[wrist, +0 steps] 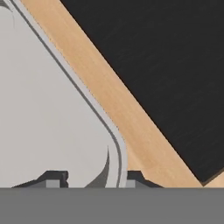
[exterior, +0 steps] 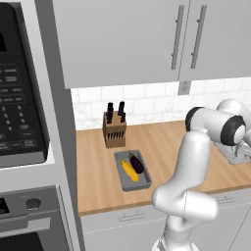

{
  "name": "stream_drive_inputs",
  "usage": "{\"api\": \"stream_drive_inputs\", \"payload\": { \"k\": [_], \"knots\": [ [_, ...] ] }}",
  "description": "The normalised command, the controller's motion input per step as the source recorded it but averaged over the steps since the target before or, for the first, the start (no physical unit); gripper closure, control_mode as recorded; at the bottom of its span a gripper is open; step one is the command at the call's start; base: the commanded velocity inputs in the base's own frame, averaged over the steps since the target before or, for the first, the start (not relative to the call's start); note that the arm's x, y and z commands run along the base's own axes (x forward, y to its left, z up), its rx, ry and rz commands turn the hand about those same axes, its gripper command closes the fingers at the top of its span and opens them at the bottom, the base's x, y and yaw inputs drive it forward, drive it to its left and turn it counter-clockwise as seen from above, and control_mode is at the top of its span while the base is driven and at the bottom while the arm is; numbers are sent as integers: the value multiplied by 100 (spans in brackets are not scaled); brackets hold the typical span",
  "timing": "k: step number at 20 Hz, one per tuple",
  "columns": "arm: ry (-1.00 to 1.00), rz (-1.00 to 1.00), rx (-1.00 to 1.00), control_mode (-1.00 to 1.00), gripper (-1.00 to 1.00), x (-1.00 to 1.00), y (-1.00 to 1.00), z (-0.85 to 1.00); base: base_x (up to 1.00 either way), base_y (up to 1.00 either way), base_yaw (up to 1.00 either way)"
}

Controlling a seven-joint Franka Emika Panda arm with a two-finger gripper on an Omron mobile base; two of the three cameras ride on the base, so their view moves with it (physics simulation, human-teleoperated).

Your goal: Take the meat container that has the fish and place it on the second highest rack of the freezer. Then take the vegetable container that has the corn and eggplant and place it on the highest rack of the freezer.

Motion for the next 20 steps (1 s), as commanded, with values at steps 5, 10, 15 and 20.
{"api": "stream_drive_inputs", "payload": {
  "k": [5, 10, 15, 20],
  "knots": [
    [-1, 0, 0, -100, 100, 0, 0, 0, 0, 0, 0],
    [-3, 0, 0, -100, 100, 0, 1, 0, 0, 0, 0],
    [-8, 0, 0, -100, 100, -14, 12, 11, 0, 0, 0],
    [-6, 0, 0, -100, 100, -26, 39, 38, 0, 0, 0]
  ]
}}
